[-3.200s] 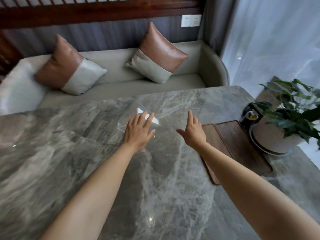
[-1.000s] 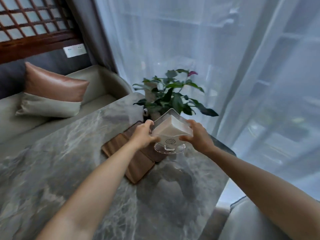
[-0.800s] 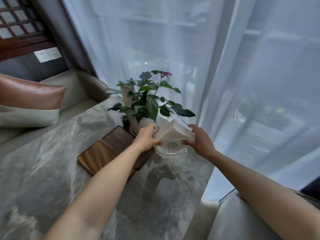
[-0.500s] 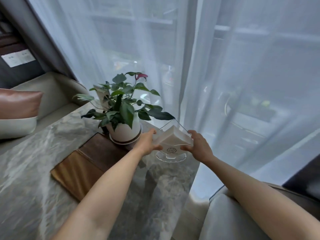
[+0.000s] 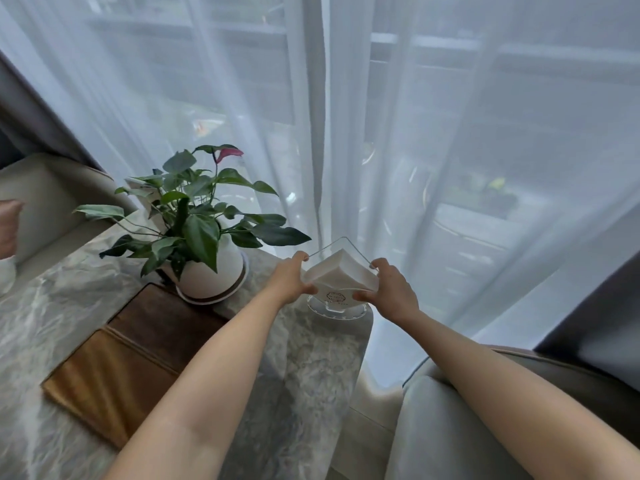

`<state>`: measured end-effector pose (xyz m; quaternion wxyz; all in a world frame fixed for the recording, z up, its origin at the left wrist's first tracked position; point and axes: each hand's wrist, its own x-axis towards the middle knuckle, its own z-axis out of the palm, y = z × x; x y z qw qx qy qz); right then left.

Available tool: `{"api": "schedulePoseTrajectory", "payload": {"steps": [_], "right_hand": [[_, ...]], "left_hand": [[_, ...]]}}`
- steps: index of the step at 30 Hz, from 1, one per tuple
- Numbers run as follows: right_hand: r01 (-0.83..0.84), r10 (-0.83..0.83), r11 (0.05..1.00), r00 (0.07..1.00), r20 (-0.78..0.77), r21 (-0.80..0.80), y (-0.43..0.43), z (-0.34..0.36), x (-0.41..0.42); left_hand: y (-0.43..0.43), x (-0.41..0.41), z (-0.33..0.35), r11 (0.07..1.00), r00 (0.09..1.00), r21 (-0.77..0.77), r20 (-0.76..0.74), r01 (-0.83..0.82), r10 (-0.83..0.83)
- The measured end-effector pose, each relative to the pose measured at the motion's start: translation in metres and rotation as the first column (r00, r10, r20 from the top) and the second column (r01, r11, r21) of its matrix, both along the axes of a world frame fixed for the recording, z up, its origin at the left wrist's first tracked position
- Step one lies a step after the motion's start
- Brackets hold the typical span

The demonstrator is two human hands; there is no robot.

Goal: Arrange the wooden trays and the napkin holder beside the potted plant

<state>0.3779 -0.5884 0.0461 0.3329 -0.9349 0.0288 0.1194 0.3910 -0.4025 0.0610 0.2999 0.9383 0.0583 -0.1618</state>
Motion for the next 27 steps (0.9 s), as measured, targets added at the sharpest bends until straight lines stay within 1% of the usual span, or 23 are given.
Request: {"api": "schedulePoseTrajectory", "payload": {"steps": [9, 17, 23, 25, 27], "right_hand": [[0.046, -0.046, 0.999, 0.999, -0.028, -0.003, -0.002, -0.005, -0.001], [0.048, -0.047, 0.999, 0.998, -0.038, 0.018, 0.003, -0.008, -0.003], [0.030, -0.033, 0.996, 0.998, -0.045, -0.079, 0.004, -0.007, -0.005], [0.028, -0.032, 0.994, 0.999, -0.037, -0.103, 0.005, -0.005, -0.009], [0.030, -0.027, 0.991, 0.999, 0.022, -0.129, 0.006, -0.001, -0.012]], "left_hand": [[-0.005, 0.015, -0.006, 0.996, 0.997, 0.046, -0.018, 0.076, -0.075], [-0.003, 0.017, -0.008, 0.994, 0.996, 0.059, -0.027, 0.092, -0.091], [0.001, 0.007, -0.006, 0.998, 0.999, 0.045, -0.004, 0.048, -0.048], [0.005, 0.001, -0.003, 0.997, 1.000, 0.072, 0.015, 0.027, -0.028], [0.010, -0.007, -0.001, 0.989, 0.997, 0.147, 0.072, 0.026, -0.037]]}}
